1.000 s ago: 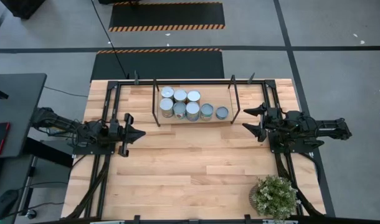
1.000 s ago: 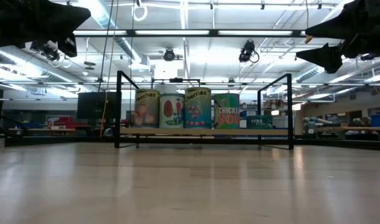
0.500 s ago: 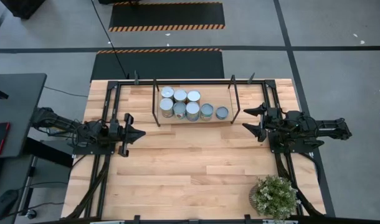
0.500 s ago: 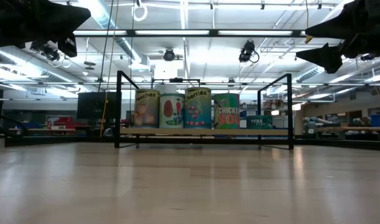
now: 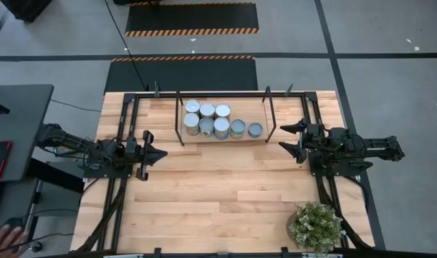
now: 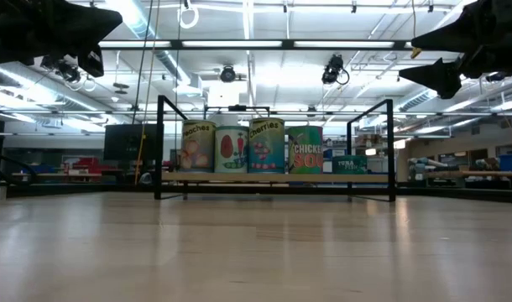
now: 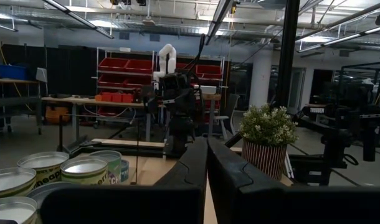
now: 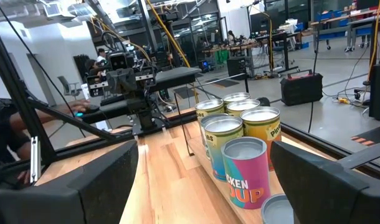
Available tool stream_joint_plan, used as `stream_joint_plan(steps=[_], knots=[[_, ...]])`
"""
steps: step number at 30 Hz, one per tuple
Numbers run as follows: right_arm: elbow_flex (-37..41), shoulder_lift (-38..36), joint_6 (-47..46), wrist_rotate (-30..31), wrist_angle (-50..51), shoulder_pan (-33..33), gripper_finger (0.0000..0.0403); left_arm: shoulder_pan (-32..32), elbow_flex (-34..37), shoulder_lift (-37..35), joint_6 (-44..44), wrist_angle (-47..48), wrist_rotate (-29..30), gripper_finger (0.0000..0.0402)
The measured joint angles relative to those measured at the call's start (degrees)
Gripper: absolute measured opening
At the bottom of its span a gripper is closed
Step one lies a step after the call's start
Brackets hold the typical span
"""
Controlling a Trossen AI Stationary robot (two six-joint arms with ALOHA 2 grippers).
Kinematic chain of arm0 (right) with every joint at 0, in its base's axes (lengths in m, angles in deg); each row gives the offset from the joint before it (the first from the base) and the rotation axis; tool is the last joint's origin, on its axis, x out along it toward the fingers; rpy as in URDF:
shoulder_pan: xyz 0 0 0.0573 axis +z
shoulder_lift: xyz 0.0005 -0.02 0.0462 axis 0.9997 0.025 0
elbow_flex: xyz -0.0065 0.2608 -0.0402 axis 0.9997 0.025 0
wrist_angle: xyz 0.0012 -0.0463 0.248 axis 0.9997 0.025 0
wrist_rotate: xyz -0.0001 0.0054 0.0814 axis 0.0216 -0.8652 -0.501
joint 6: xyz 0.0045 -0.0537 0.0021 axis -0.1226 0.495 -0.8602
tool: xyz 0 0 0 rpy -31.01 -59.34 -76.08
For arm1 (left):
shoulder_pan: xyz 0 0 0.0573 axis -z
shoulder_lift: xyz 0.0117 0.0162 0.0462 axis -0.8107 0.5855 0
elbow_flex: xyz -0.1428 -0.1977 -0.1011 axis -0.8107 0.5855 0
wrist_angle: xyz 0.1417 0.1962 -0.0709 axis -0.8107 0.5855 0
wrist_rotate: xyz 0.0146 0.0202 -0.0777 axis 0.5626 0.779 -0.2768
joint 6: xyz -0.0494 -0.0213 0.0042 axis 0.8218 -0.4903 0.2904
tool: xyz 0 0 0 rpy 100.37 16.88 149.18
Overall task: Pick and place cans onto a shelf
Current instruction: Return to Home Position
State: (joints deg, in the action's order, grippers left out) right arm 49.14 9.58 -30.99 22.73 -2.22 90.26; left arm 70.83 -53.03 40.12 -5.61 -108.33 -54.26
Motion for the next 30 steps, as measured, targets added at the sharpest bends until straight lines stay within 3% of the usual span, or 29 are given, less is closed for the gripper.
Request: stream_joint_plan(steps=[30], knots=[[-0.02,0.0,0.0,-0.02,-0.02,0.0,0.0372,0.0,0.02,0.0,-0.02,-0.02,0.0,0.0017]])
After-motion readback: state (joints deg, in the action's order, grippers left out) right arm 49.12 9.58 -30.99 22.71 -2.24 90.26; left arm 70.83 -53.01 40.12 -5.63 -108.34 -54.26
